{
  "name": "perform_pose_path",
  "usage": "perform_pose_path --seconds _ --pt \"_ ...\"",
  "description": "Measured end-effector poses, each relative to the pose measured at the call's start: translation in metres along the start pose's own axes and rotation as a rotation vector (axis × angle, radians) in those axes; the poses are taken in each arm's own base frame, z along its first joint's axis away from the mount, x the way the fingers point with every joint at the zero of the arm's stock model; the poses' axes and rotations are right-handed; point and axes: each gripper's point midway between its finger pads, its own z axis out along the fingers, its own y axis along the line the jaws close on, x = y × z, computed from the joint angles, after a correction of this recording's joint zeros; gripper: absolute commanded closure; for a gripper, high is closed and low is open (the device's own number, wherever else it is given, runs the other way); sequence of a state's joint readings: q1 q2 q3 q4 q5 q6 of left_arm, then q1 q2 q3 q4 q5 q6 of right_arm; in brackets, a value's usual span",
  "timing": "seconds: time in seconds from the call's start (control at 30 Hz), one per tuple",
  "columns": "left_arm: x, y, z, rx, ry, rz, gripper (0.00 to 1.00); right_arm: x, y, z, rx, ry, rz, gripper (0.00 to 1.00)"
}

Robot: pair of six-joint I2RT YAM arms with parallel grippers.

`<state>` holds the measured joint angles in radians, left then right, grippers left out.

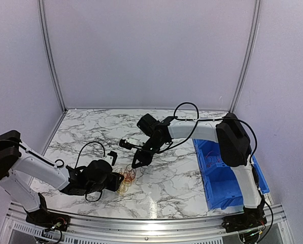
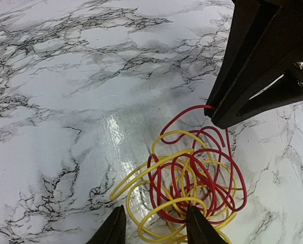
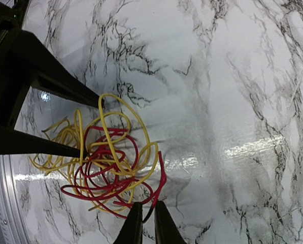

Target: Untangle the cables

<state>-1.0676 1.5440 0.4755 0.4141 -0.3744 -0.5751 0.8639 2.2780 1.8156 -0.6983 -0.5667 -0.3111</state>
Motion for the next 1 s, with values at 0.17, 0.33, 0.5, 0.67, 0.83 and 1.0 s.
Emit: perform_pose_path --seconds 0.17,0.33,0.5,0.67,0.83,1.0 --pt "-0.001 0.0 0.0 -0.002 -0.004 0.0 0.44 0.0 0.0 0.0 0.0 0.001 0.001 1.0" --pt "-0.015 -0.005 0.0 -0.006 -0.041 -0.013 0.42 0.001 0.003 -0.001 -0.008 -0.003 0.001 1.0" --pt "-0.042 -0.018 0.003 0.001 -0.101 -0.037 0.44 -0.002 0.012 -0.012 -0.022 -0.019 -0.006 1.0" --pt "-0.043 -0.022 0.023 -0.023 -0.096 -0.036 0.51 -0.009 0.02 -0.026 -0.021 -0.048 -0.02 1.0" --pt "-0.033 -0.017 0.041 -0.063 -0.07 -0.027 0.58 -0.012 0.029 -0.038 -0.031 -0.066 -0.029 1.0" --pt "-0.031 -0.018 0.047 -0.064 -0.069 -0.035 0.62 -0.023 0.048 -0.071 -0.047 -0.125 -0.067 1.0"
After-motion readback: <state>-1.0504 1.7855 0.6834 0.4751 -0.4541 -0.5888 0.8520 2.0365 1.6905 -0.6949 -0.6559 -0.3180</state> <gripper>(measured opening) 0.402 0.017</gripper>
